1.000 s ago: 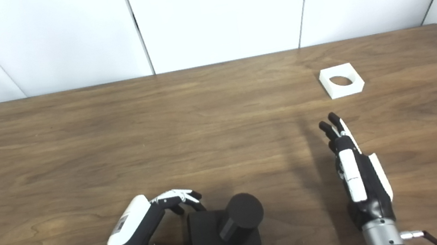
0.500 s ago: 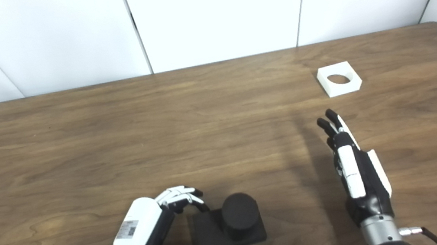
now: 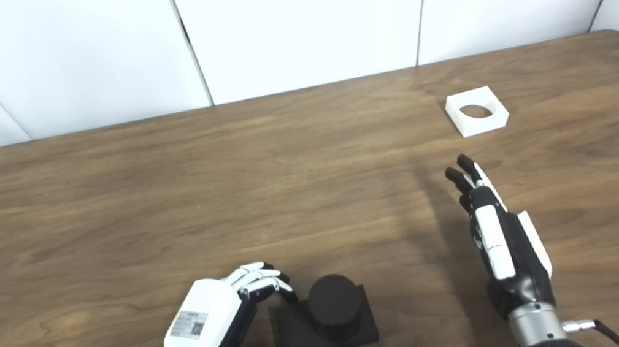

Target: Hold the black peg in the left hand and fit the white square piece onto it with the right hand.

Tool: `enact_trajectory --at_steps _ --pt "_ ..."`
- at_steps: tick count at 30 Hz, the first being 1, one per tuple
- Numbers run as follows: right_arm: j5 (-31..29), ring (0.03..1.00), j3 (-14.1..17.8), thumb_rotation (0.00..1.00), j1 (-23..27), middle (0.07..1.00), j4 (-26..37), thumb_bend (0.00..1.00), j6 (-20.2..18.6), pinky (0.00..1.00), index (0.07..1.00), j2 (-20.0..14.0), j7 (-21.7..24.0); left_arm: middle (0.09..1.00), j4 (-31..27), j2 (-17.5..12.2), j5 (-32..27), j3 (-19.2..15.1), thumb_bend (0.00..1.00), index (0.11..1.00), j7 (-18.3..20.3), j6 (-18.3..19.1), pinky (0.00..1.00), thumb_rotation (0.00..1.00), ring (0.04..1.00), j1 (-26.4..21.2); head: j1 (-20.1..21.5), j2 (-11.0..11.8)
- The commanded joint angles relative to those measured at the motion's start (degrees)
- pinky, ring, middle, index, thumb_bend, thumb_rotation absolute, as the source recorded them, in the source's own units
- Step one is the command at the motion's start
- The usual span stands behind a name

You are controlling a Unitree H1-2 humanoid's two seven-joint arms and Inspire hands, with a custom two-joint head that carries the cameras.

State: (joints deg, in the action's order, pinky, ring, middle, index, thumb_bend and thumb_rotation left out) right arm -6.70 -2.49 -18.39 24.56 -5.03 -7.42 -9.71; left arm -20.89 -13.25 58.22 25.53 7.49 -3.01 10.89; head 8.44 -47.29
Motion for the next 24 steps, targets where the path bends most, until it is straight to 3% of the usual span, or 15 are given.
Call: enact_trajectory --at_steps 1,8,24 --pt "0.0 0.984 -0.4 0.99 0.1 0.923 2.2 0.61 1.3 1.00 0.952 4.9 -0.1 0.738 2.9 -1.8 3.3 -0.5 0.52 0.486 3.3 2.3 0.84 0.05 0.812 0.7 0.4 0.3" --pt "0.2 0.979 -0.8 1.00 -0.1 0.924 1.1 0.55 3.3 1.00 0.959 5.1 0.2 0.744 3.1 -2.0 5.0 -0.6 0.52 0.486 3.1 2.4 0.83 0.05 0.808 0.5 2.7 2.0" --pt "0.5 0.974 -0.8 0.99 -0.7 0.927 0.7 0.57 4.0 1.00 0.963 4.7 0.3 0.756 4.5 -2.9 4.4 -1.5 0.52 0.486 3.6 2.1 0.82 0.05 0.812 -2.9 2.3 3.4"
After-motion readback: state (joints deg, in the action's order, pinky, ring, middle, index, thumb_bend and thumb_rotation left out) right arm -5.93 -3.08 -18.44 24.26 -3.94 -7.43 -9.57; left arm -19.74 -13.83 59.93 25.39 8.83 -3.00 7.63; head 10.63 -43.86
